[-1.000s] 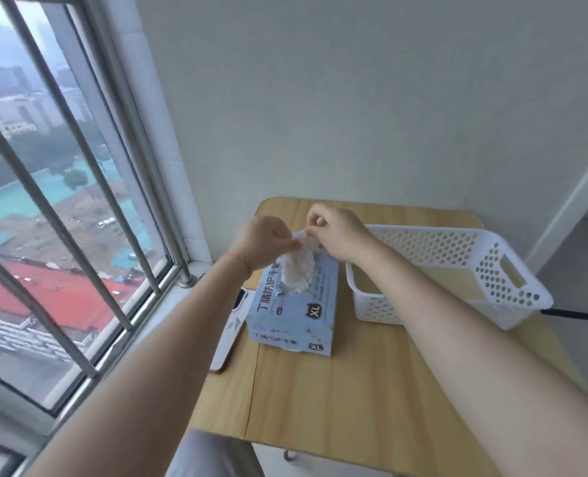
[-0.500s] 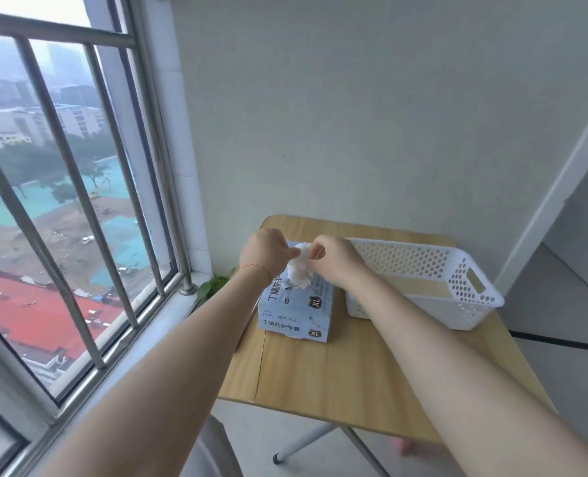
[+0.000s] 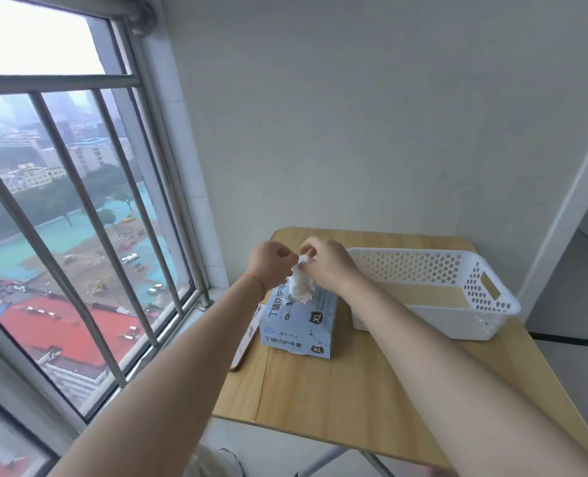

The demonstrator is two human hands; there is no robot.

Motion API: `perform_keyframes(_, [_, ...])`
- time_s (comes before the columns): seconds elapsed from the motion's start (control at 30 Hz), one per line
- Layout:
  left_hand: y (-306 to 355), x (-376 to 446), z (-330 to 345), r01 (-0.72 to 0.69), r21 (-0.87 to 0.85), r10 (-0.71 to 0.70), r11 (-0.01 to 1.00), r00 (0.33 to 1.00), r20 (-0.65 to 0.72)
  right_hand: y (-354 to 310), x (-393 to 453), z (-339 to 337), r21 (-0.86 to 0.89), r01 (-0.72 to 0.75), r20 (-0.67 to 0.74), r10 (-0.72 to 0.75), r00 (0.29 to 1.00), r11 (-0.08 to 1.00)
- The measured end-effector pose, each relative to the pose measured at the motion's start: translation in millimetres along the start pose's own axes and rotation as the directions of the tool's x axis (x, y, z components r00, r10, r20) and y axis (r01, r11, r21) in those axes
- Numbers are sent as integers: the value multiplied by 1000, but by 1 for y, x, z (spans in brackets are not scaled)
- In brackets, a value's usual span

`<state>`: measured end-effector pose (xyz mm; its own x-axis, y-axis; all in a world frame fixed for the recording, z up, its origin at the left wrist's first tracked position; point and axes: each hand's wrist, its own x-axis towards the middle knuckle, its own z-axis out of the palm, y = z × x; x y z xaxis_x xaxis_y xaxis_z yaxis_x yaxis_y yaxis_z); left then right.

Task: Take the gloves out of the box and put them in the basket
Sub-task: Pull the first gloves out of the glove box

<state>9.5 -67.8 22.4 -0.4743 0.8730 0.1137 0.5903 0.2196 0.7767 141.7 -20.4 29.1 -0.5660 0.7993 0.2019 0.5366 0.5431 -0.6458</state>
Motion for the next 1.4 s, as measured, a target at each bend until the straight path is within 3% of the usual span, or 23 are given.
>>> perform_keyframes(0.2, [-4,17,-7,61,-301,-55,952,998,30,12,12,12,-143,-117,131,136,982,983])
perform_keyframes(0.33, [4,25,-4,67,-408,-51,910,997,50,9,23,4,-284,-109,213,173,962,953])
perform_keyframes(0.5, [7,32,4,44,-394,-13,918,997,81,5,33,-10,-34,-101,71,103,992,994])
perform_keyframes(0.63, [2,30,5,64,-356,-18,932,991,133,5,35,-13,-153,-153,203,182,962,976])
perform_keyframes(0.7, [1,29,2,49,-304,-9,951,991,132,3,36,-16,-86,-150,214,165,963,985])
perform_keyframes(0.87, [-4,31,-9,-40,-222,86,974,975,203,-7,39,-24,76,-93,35,91,995,993])
perform_keyframes(0.97, [-9,34,-7,-85,-140,104,986,985,136,-10,41,-23,119,-93,-30,97,995,989])
perform_keyframes(1.13, [-11,35,-10,-130,-59,129,990,992,-20,-8,34,-19,186,-148,27,145,989,971])
perform_keyframes(1.27, [-13,33,-12,-112,-111,108,988,993,-37,2,28,-16,51,-230,175,218,960,972])
perform_keyframes(1.4, [-13,29,-11,-89,-164,84,982,996,-39,1,24,-17,-118,-240,181,259,949,964])
